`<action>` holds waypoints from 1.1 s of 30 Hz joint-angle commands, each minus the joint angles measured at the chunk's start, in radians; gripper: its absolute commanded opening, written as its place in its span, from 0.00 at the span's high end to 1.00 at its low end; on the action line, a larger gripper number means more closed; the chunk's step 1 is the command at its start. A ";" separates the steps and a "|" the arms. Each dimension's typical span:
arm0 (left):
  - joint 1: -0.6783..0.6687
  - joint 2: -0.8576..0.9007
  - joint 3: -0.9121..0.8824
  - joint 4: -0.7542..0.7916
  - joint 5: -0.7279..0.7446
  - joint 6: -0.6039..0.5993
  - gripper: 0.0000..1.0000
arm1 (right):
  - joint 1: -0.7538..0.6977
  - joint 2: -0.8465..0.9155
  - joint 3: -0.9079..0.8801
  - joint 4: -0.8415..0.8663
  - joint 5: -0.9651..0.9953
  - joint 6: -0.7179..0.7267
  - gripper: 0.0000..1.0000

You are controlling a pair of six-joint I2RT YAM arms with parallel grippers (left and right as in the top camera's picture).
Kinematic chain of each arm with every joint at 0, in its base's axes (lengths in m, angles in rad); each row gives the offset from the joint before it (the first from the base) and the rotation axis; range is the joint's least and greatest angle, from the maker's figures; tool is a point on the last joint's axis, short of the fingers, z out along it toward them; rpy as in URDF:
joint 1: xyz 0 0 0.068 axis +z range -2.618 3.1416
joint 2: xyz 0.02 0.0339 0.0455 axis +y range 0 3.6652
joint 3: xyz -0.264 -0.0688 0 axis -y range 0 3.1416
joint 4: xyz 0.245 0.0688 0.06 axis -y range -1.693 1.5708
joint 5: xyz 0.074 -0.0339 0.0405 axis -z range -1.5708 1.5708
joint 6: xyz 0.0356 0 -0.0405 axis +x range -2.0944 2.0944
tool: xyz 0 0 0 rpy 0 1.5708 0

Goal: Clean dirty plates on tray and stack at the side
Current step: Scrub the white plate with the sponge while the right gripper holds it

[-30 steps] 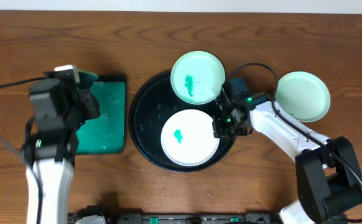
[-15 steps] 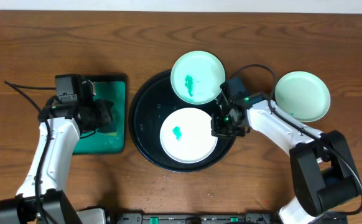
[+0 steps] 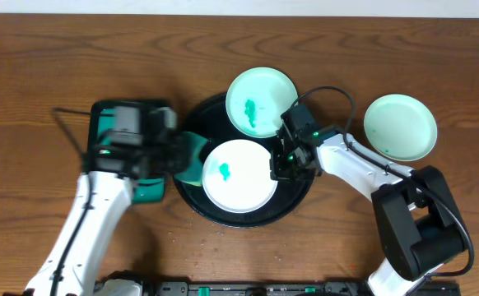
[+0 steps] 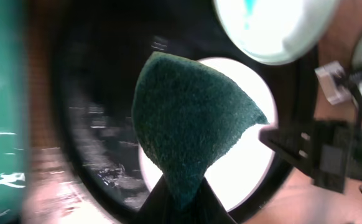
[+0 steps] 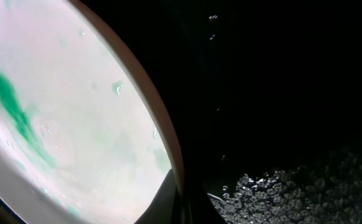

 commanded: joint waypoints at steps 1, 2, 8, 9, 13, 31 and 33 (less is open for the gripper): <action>-0.130 0.057 0.024 0.040 -0.126 -0.119 0.93 | 0.016 0.009 0.000 0.002 -0.014 0.018 0.99; -0.159 0.081 0.024 0.059 -0.158 -0.140 0.93 | 0.017 0.009 0.000 0.000 -0.014 0.018 0.99; -0.227 0.253 0.024 0.134 -0.262 -0.226 0.93 | 0.018 0.009 0.000 -0.008 -0.021 0.018 0.99; -0.227 0.288 0.024 0.145 -0.265 -0.235 0.93 | 0.018 0.009 0.000 -0.010 -0.021 0.018 0.99; -0.227 0.407 0.024 0.162 -0.322 -0.281 0.93 | 0.018 0.009 0.000 -0.019 -0.021 0.017 0.99; -0.421 0.488 0.024 0.210 0.014 -0.294 0.93 | 0.018 0.009 0.000 -0.044 -0.021 0.006 0.99; -0.451 0.488 0.024 0.217 0.015 -0.296 0.93 | 0.018 0.009 0.000 -0.045 -0.021 0.006 0.99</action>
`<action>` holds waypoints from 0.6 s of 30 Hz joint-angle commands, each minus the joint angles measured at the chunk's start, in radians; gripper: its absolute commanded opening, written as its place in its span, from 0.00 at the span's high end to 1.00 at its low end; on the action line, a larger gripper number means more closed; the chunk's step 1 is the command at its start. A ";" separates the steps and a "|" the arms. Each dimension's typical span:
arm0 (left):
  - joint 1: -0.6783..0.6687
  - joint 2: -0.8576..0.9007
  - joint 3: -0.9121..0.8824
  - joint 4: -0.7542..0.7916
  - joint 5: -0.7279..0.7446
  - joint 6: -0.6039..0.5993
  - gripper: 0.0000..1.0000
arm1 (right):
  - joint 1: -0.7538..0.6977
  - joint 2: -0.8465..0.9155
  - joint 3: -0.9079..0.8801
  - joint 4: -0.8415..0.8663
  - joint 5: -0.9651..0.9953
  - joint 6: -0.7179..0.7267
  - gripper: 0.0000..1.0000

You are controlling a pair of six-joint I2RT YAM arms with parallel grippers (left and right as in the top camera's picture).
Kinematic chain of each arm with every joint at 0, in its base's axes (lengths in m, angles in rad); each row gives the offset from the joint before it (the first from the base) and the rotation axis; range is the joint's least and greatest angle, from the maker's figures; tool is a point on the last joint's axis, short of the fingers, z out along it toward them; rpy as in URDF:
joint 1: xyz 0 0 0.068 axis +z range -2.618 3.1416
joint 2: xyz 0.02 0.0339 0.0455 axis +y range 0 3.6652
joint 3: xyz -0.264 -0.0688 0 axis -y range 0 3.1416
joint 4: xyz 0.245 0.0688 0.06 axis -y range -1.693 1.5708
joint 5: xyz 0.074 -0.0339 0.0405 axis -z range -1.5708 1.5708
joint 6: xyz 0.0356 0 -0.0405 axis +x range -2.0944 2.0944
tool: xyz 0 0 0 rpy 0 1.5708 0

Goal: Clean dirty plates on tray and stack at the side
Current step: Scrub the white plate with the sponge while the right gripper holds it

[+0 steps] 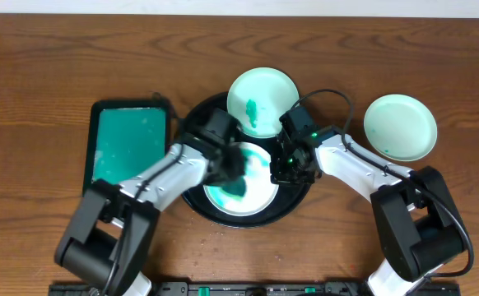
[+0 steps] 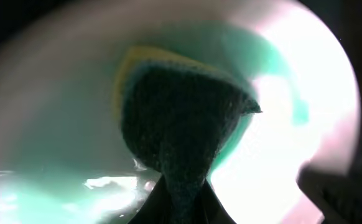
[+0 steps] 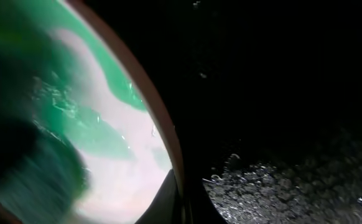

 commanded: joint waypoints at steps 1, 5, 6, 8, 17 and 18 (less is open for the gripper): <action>-0.085 0.045 -0.016 -0.010 0.132 -0.018 0.93 | 0.011 0.009 0.000 0.003 -0.026 -0.001 0.99; -0.107 0.046 -0.016 0.008 0.190 -0.020 0.93 | 0.011 0.009 0.000 0.000 -0.026 -0.001 0.99; -0.107 0.046 -0.016 0.019 0.203 -0.020 0.93 | 0.011 0.009 0.000 0.000 -0.026 -0.001 0.99; -0.100 0.047 -0.016 0.061 0.202 -0.020 0.93 | 0.011 0.009 0.000 -0.001 -0.026 -0.001 0.99; -0.035 0.146 -0.016 0.256 0.116 -0.117 0.93 | 0.011 0.009 0.000 -0.035 -0.026 0.000 0.99; -0.027 0.167 -0.016 0.255 0.095 -0.118 0.93 | 0.011 0.009 0.000 -0.042 -0.026 -0.001 0.99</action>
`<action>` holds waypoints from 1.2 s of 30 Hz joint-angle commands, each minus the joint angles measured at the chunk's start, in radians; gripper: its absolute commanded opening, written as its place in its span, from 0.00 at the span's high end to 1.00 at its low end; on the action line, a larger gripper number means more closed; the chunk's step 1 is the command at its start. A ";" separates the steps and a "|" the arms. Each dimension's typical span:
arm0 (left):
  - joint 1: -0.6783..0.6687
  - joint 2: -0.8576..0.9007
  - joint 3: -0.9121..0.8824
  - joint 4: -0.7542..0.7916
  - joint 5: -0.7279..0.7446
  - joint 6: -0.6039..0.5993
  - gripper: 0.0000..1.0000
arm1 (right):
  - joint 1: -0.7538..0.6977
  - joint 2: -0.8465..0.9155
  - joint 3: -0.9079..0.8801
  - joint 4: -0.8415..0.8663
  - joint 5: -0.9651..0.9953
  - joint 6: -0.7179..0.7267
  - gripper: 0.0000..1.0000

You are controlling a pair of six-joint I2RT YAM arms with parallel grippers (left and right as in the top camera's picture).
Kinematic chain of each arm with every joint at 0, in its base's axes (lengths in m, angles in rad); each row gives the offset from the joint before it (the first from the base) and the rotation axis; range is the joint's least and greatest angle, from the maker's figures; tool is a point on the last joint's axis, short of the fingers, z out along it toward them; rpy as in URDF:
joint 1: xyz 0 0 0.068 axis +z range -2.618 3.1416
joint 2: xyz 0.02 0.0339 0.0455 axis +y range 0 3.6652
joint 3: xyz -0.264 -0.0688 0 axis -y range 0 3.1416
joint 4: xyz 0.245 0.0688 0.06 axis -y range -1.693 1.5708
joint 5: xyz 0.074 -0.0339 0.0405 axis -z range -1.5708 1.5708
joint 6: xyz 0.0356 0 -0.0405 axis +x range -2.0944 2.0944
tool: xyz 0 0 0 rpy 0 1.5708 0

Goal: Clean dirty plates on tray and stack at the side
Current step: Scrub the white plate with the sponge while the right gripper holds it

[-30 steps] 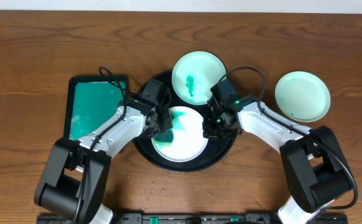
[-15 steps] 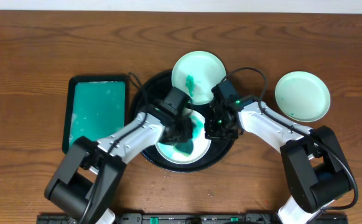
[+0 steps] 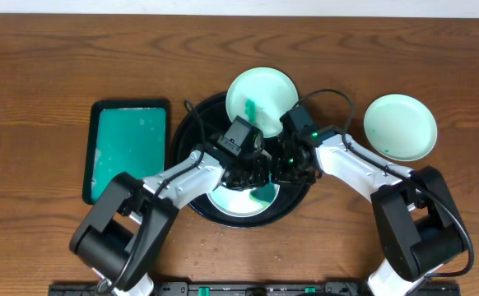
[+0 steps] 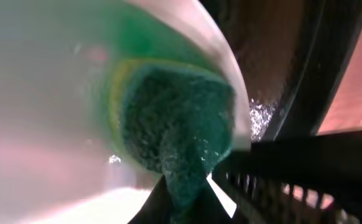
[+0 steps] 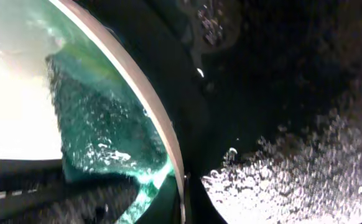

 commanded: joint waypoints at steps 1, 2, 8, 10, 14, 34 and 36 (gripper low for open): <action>0.043 0.126 -0.006 0.033 -0.102 -0.050 0.93 | 0.013 0.009 -0.001 -0.034 -0.033 0.000 0.99; 0.057 0.147 -0.006 0.029 -0.109 -0.050 0.93 | 0.013 0.009 -0.001 -0.040 -0.033 -0.001 0.99; 0.185 0.172 -0.005 -0.008 -0.110 -0.026 0.93 | 0.013 0.009 -0.001 -0.050 -0.033 -0.001 0.99; 0.228 0.142 -0.005 -0.031 -0.148 -0.012 0.93 | 0.013 0.009 -0.001 -0.047 -0.033 -0.001 0.99; 0.288 0.069 -0.005 -0.086 -0.262 0.034 0.93 | 0.013 0.009 -0.001 -0.046 -0.031 -0.001 0.99; 0.220 -0.164 -0.008 -0.458 -0.557 0.218 0.93 | 0.013 0.009 -0.001 -0.028 -0.026 -0.016 0.99; 0.172 -0.146 -0.008 -0.439 -0.525 0.217 0.93 | 0.013 0.009 -0.001 -0.027 -0.026 -0.016 0.99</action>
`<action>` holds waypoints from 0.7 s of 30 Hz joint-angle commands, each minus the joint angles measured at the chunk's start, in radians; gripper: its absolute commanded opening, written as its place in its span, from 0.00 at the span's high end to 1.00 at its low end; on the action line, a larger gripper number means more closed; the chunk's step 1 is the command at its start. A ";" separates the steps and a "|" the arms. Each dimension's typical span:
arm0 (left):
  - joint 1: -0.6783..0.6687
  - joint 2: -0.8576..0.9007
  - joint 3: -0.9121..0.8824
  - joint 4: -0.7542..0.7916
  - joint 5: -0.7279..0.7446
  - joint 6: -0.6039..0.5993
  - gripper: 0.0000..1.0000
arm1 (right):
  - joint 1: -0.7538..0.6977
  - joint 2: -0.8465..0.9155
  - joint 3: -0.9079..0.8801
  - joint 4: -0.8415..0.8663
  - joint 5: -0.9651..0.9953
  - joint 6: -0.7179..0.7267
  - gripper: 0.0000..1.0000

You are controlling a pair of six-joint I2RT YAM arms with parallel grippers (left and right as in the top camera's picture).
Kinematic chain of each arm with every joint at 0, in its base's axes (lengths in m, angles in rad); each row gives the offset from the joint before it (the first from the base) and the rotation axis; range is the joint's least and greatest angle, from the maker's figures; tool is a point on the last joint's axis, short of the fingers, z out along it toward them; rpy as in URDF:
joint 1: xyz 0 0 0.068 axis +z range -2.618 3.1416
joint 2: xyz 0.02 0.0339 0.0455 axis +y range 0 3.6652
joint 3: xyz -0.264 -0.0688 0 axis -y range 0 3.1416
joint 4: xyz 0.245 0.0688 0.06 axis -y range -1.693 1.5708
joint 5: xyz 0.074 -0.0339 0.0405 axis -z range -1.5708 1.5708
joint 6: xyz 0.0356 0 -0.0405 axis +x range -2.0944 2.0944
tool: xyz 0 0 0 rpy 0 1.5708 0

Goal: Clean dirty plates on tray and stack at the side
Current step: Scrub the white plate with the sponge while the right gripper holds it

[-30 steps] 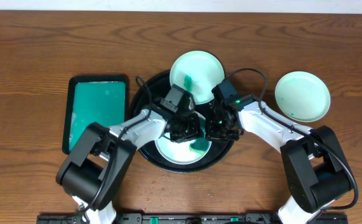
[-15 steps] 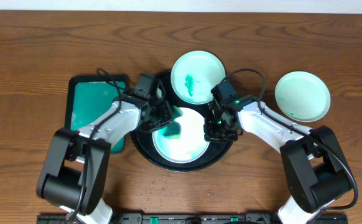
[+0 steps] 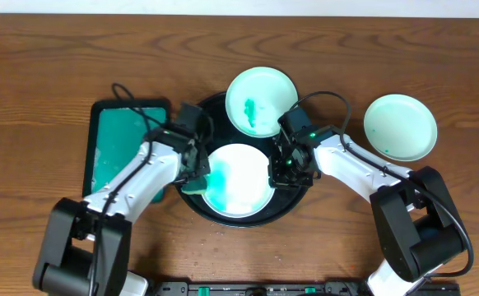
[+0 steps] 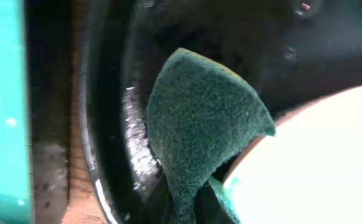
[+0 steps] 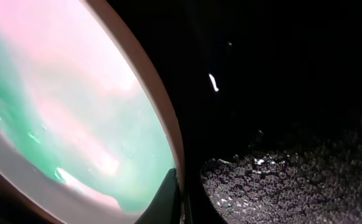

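A round black tray holds two plates. The front white plate carries a faint green film. My right gripper is shut on its right rim. My left gripper is shut on a dark green sponge, which sits at the plate's left edge over the tray's wet floor. The rear plate leans on the tray's far rim and bears a green smear. A cleaned pale plate lies on the table to the right.
A teal rectangular dish of green liquid lies left of the tray, beside my left arm. Foam dots the tray floor. Cables loop over both wrists. Bare wooden table surrounds everything.
My left gripper and sponge have gone from the plate's right side, near the right gripper, to its left edge. The plate now shows mostly white. The right gripper still pinches the rim.
First the sponge hung left of the tray beside the teal dish, and the front plate bore a green spot. Then the sponge was on the plate with green spread about, then at its right side. Now it is at the left edge and the spot is gone.
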 commanded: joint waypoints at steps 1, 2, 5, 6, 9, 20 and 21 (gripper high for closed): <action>-0.089 0.045 -0.014 0.023 -0.007 0.032 0.93 | 0.003 0.009 -0.005 -0.008 0.029 -0.016 0.99; -0.113 0.055 -0.014 0.042 0.013 0.032 0.93 | 0.003 0.009 -0.005 -0.008 0.029 -0.016 0.99; -0.178 0.072 -0.014 0.095 0.076 0.026 0.93 | 0.003 0.009 -0.005 -0.010 0.029 -0.016 0.99; -0.199 0.075 -0.014 0.110 0.095 0.021 0.93 | 0.003 0.009 -0.005 -0.010 0.029 -0.016 0.99; -0.249 0.076 -0.014 0.139 0.155 0.020 0.93 | 0.003 0.009 -0.005 -0.010 0.029 -0.016 0.99; -0.275 0.060 -0.010 0.256 0.332 0.021 0.93 | 0.003 0.009 -0.005 -0.009 0.029 -0.016 0.99; -0.275 0.059 -0.009 0.261 0.332 0.021 0.93 | 0.003 0.009 -0.005 -0.009 0.029 -0.016 0.99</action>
